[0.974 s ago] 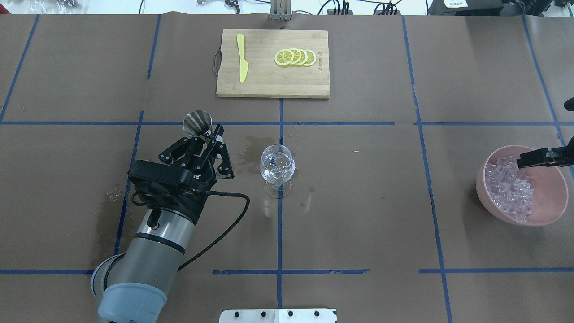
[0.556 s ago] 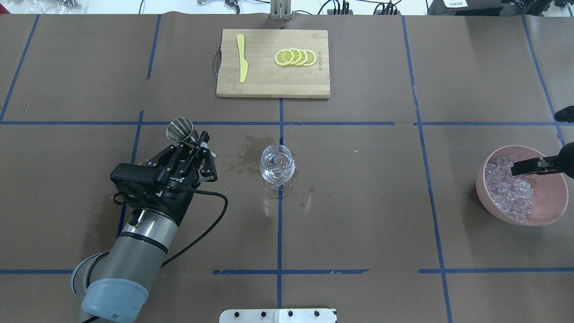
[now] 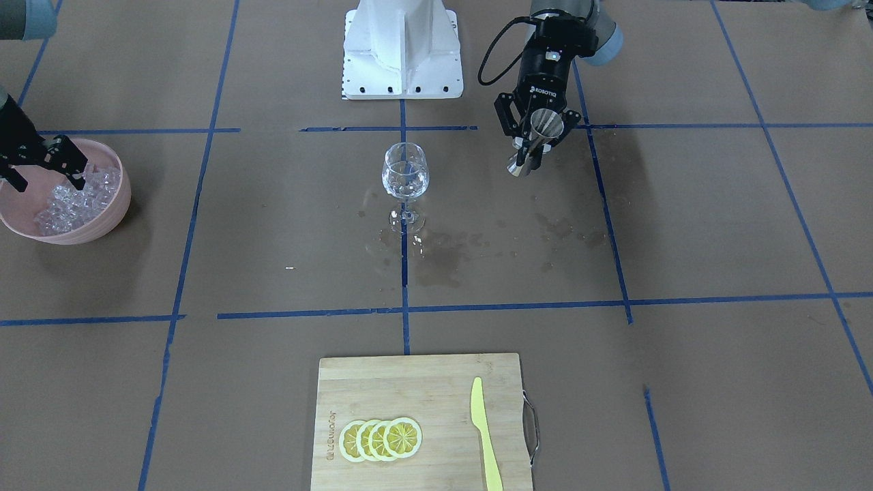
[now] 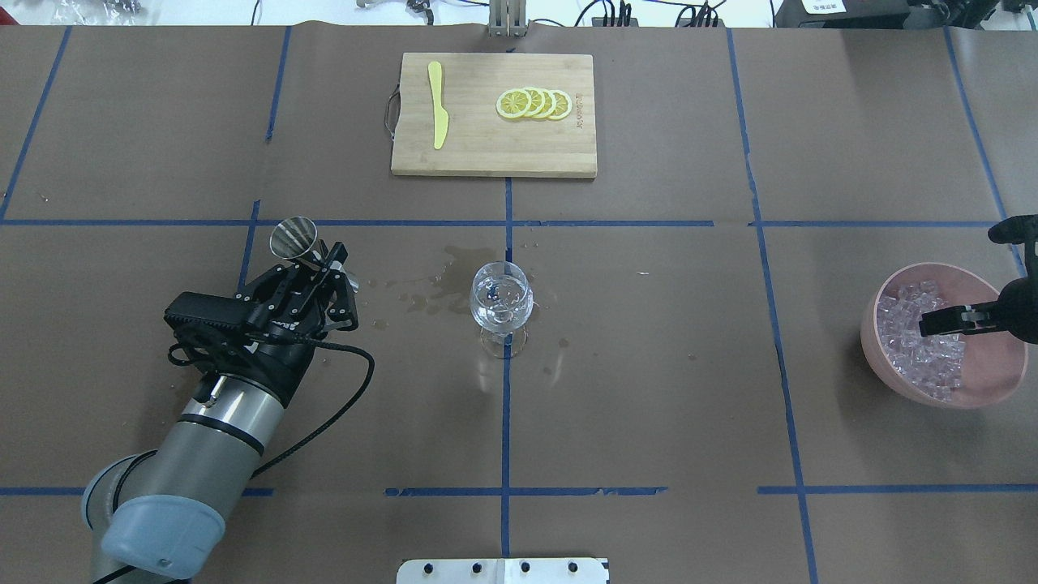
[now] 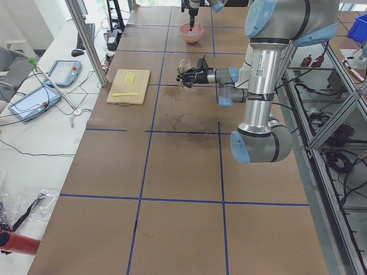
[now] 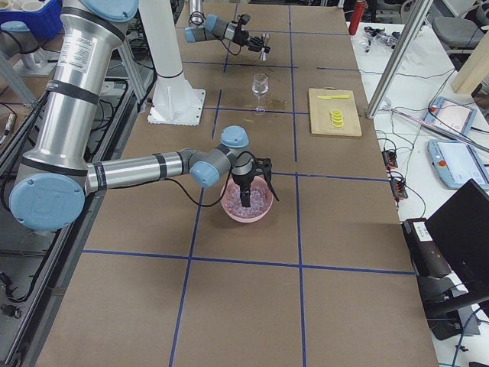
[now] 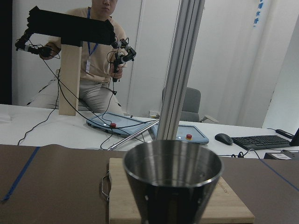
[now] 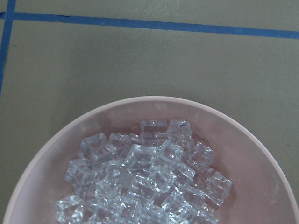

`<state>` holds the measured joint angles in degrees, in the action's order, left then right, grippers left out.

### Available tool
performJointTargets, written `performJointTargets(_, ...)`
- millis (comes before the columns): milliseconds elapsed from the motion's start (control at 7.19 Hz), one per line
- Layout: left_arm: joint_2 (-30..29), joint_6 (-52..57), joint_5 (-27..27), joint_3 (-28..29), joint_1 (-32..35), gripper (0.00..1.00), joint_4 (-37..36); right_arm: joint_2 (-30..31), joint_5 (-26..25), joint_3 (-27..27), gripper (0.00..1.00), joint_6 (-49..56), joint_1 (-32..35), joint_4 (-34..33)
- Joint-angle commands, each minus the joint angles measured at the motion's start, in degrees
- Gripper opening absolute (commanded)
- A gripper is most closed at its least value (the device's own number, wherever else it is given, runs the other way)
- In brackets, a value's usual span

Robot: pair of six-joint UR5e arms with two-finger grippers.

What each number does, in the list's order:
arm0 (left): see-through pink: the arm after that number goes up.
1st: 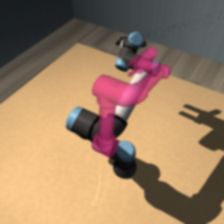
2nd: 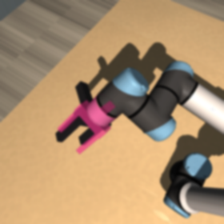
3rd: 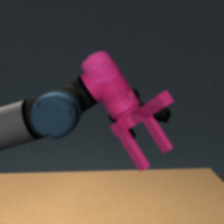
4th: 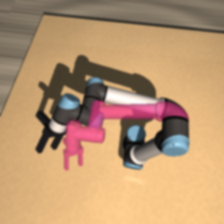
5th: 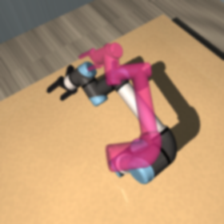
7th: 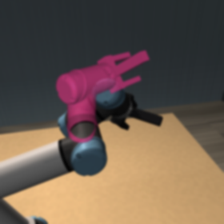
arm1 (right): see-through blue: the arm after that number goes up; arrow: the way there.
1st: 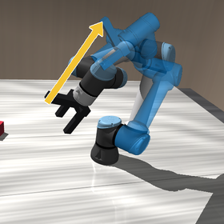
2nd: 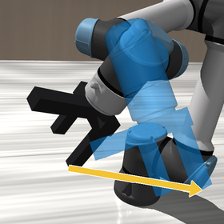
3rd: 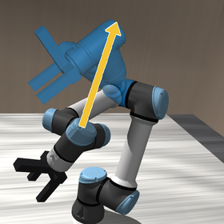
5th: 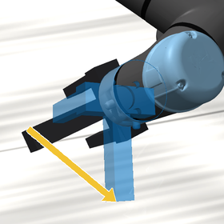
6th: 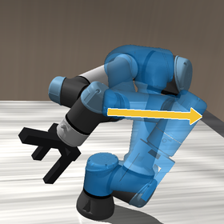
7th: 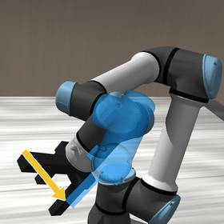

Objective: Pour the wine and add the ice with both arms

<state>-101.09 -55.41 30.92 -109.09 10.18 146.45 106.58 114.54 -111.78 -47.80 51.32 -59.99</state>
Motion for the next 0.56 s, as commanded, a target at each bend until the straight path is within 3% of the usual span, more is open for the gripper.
performJointTargets(0,3.25,-0.4,1.6,-1.03,0.55,0.0,0.07,-0.06,-0.1,0.51,0.85,-0.01,-0.6,-0.04)
performJointTargets(139,3.7,-1.45,1.6,-0.95,0.63,0.0,0.07,-0.14,-0.1,0.6,0.76,-0.01,-0.69,-0.04)
performJointTargets(417,4.14,-1.46,2.3,-1.03,1.07,0.0,0.07,-0.67,-0.1,1.74,0.76,-0.01,-0.96,-0.04)
